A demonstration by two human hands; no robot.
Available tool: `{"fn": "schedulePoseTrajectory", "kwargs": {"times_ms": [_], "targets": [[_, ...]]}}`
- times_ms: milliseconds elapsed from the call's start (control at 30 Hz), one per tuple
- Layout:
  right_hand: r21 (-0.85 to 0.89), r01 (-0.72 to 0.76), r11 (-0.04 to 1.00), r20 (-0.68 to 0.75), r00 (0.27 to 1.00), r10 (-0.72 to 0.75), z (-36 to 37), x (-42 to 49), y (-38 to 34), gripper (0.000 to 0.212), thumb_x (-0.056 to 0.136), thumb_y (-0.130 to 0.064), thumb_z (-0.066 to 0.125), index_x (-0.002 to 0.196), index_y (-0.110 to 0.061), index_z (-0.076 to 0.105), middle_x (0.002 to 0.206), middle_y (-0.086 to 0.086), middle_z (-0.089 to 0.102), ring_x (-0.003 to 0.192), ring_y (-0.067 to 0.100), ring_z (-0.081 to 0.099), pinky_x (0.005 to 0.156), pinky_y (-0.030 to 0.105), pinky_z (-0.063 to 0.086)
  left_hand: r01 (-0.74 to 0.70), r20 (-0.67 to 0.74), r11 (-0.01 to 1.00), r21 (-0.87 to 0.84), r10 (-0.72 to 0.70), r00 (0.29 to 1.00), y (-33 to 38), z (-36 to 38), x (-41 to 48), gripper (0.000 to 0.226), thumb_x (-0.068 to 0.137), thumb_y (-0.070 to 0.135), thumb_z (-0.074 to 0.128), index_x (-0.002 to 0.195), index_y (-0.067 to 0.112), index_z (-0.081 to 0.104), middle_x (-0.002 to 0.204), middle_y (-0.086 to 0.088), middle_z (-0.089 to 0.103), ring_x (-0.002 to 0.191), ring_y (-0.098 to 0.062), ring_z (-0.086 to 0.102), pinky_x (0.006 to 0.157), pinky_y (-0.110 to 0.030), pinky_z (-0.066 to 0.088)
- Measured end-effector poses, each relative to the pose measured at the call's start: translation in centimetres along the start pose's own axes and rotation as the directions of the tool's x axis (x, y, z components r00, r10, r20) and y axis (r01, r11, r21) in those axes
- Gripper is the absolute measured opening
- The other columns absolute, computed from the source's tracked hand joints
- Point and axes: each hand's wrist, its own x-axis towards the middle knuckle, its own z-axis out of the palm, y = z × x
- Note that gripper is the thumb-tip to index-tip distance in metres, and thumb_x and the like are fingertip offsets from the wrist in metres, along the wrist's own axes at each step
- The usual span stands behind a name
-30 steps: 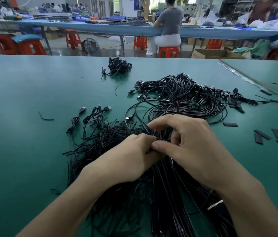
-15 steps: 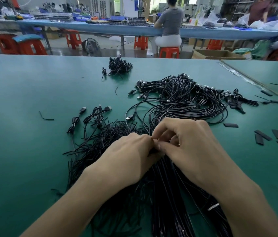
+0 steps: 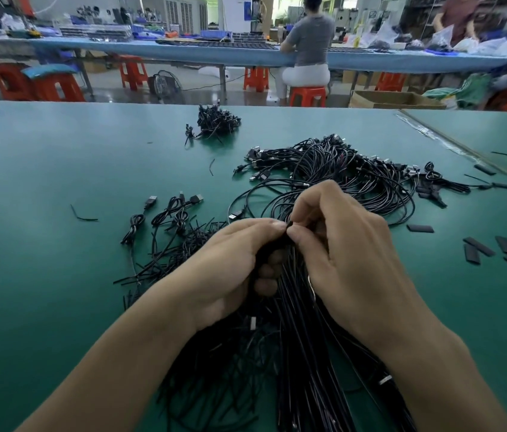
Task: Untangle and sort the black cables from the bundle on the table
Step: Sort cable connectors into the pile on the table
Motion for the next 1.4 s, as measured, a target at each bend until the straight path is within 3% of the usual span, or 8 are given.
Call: {"fn": "schedulePoseTrajectory", "kwargs": {"times_ms": [233, 500, 633, 867, 967, 1100, 1200, 1400], "targets": [[0.043, 0.071, 0.997, -0.053, 0.996, -0.068, -0.2, 0.1, -0.2, 0.022, 0.09, -0.011, 0.063, 0.093, -0.027, 0.049, 0.075, -0.017, 0.055, 0.081, 0.003, 0.053, 0.068, 0.011, 0.04, 0.107, 0.18, 0.983, -0.146, -0.08, 0.98, 0.5, -0.7, -0.4, 0.029, 0.089, 0.034, 0.052, 0.077, 0.013, 0.069, 0.07, -0.004, 0.063, 0.062, -0.014, 0.06, 0.061, -0.026, 0.054], [0.001, 0.083, 0.997, -0.198, 0.977, -0.081, 0.2, 0.1, -0.4, 0.015, 0.089, -0.007, 0.063, 0.089, -0.019, 0.053, 0.079, -0.018, 0.048, 0.075, 0.011, 0.044, 0.069, 0.011, 0.035, -0.148, 0.128, 0.97, -0.192, 0.174, 0.976, -0.1, -1.4, 0.2, 0.021, 0.084, 0.02, 0.07, 0.1, 0.007, 0.071, 0.088, -0.006, 0.068, 0.077, -0.014, 0.062, 0.073, -0.028, 0.049], [0.24, -0.056, 0.969, -0.255, 0.96, 0.119, 0.5, 0.1, -0.7, 0.024, 0.091, -0.011, 0.064, 0.086, -0.028, 0.048, 0.079, -0.009, 0.058, 0.07, 0.011, 0.053, 0.062, 0.021, 0.043, -0.42, 0.033, 0.907, 0.029, 0.419, 0.907, -0.1, -0.9, 0.2, 0.016, 0.078, 0.023, 0.076, 0.094, 0.023, 0.077, 0.092, 0.004, 0.071, 0.075, -0.003, 0.059, 0.065, -0.013, 0.047], [0.804, -0.274, 0.528, -0.027, 0.87, 0.493, 0.5, 0.5, -0.8, 0.025, 0.088, 0.007, 0.064, 0.082, -0.015, 0.054, 0.071, -0.001, 0.06, 0.061, 0.004, 0.053, 0.059, 0.016, 0.045, -0.634, 0.019, 0.651, 0.417, 0.691, 0.722, -0.4, -0.7, 0.1, 0.025, 0.081, 0.02, 0.076, 0.096, 0.041, 0.072, 0.073, 0.009, 0.047, 0.066, -0.01, 0.043, 0.06, -0.024, 0.04], [0.877, -0.265, 0.401, 0.031, 0.864, 0.502, 0.4, 0.5, -0.7, 0.032, 0.089, 0.011, 0.06, 0.077, -0.016, 0.049, 0.062, -0.006, 0.053, 0.055, 0.005, 0.045, 0.052, 0.018, 0.038, -0.644, 0.079, 0.674, 0.363, 0.666, 0.741, -0.3, -0.5, -0.3, 0.038, 0.083, 0.002, 0.058, 0.096, 0.035, 0.071, 0.07, -0.005, 0.045, 0.056, -0.01, 0.046, 0.049, -0.023, 0.04], [0.856, -0.222, 0.467, -0.003, 0.901, 0.434, 0.6, 0.5, -1.0, 0.03, 0.089, 0.01, 0.061, 0.079, -0.014, 0.047, 0.068, 0.0, 0.062, 0.061, 0.008, 0.058, 0.057, 0.016, 0.049, -0.621, 0.054, 0.769, 0.155, 0.621, 0.782, 0.2, -0.5, -0.7, 0.026, 0.089, 0.014, 0.045, 0.082, 0.018, 0.07, 0.076, -0.01, 0.06, 0.07, -0.021, 0.062, 0.062, -0.026, 0.054], [0.793, -0.213, 0.571, -0.053, 0.909, 0.414, 1.0, 0.6, -1.0, 0.034, 0.087, 0.009, 0.065, 0.076, -0.018, 0.049, 0.073, 0.003, 0.064, 0.07, 0.013, 0.059, 0.067, 0.023, 0.052, -0.644, -0.007, 0.693, 0.325, 0.683, 0.731, 0.1, -0.7, -0.4, 0.016, 0.085, 0.035, 0.069, 0.076, 0.023, 0.062, 0.067, 0.003, 0.059, 0.062, -0.01, 0.056, 0.058, -0.021, 0.048], [0.69, -0.157, 0.707, -0.109, 0.943, 0.315, -0.1, 0.6, -0.9, 0.033, 0.082, -0.005, 0.069, 0.072, -0.028, 0.048, 0.077, -0.001, 0.068, 0.072, 0.008, 0.063, 0.07, 0.022, 0.054, -0.548, 0.039, 0.762, 0.345, 0.572, 0.82, 0.2, -1.3, -0.5, 0.03, 0.07, 0.04, 0.081, 0.087, 0.035, 0.057, 0.078, 0.003, 0.069, 0.067, -0.013, 0.055, 0.06, -0.024, 0.045]]}}
